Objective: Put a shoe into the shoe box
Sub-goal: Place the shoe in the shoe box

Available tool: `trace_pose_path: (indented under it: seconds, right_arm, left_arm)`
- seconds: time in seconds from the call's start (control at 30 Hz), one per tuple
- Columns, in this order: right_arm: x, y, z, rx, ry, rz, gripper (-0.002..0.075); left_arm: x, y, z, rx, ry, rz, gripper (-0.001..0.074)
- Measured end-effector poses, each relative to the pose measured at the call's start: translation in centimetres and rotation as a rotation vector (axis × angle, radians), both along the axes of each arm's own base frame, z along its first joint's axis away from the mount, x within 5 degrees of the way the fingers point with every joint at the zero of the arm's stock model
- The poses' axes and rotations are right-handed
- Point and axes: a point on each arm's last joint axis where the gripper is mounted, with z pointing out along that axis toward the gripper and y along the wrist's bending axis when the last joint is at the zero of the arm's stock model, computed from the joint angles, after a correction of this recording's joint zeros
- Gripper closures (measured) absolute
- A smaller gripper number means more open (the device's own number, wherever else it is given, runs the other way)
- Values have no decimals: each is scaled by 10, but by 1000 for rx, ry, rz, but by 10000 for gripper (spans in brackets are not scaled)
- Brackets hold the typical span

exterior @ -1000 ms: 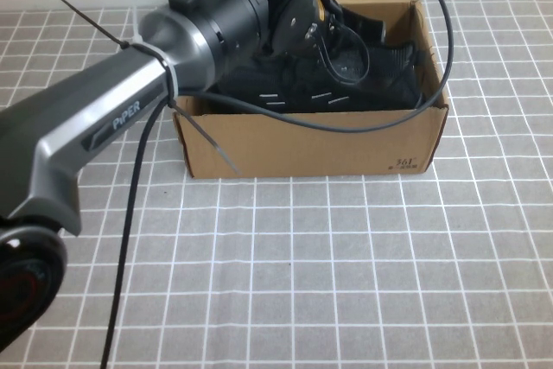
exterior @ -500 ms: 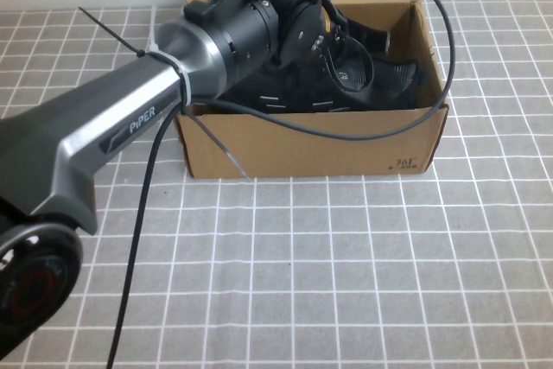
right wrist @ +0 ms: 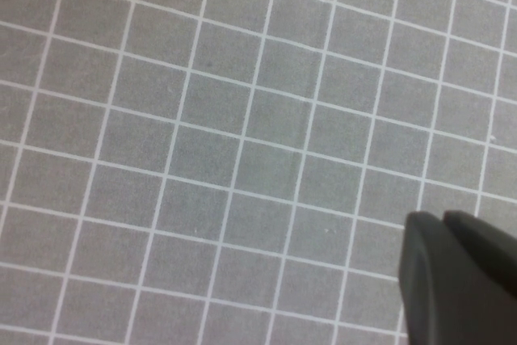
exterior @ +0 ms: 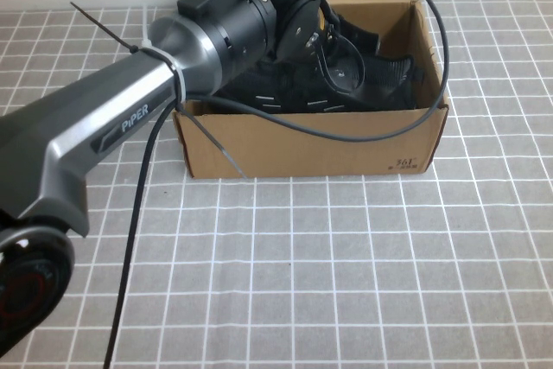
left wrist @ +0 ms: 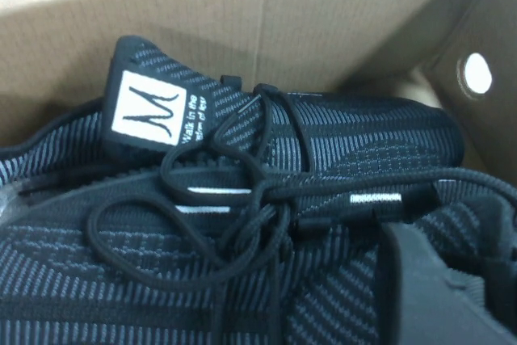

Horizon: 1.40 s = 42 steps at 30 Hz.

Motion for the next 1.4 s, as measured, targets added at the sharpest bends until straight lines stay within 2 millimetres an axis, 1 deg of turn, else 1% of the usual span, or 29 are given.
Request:
trace_pose_path:
  seconds: [0.1,0.2,0.37,0.43,0.5,0.57,0.6,0.77,0.83,0.93,1.0,1.1,1.27,1.33,1.4]
  right_arm:
    - [0,0,0,3,0,1,742]
    - [0,0,0,4,1,1,742]
    - [0,1,0,10,4,4,742]
    - [0,1,0,11,5,6,742]
    - [0,1,0,11,5,6,742]
    - [0,1,0,9,5,10,742]
    - [0,1,0,9,6,13,742]
    - [-1,2,0,16,8,20,742]
    - [-1,2,0,19,7,21,742]
    - [-1,3,0,22,8,22,742]
    - [-1,3,0,24,8,23,742]
    - [-1,3,0,28,9,23,742]
    - [-1,4,-1,33,13,26,742]
    - [-1,4,-1,35,14,29,742]
    - [-1,4,-1,35,14,29,742]
  left_arm:
    - [0,0,0,-1,-2,-1,576]
    - [0,0,1,0,-8,-3,499]
    - [1,0,1,0,-12,-4,281]
    - [0,0,2,1,-14,-4,218]
    - [0,1,3,4,-17,-3,184]
    - [-3,3,10,4,-21,1,170]
    - [-4,5,13,5,-20,5,167]
    - [-16,16,42,5,-45,19,161]
    - [-18,20,48,25,-57,18,161]
    - [-17,26,47,63,-38,33,174]
    - [-13,34,44,74,-13,56,207]
    - [-3,48,42,63,7,97,283]
    - [21,76,34,56,-7,163,395]
    - [24,82,31,32,20,198,423]
    - [24,85,29,52,46,183,444]
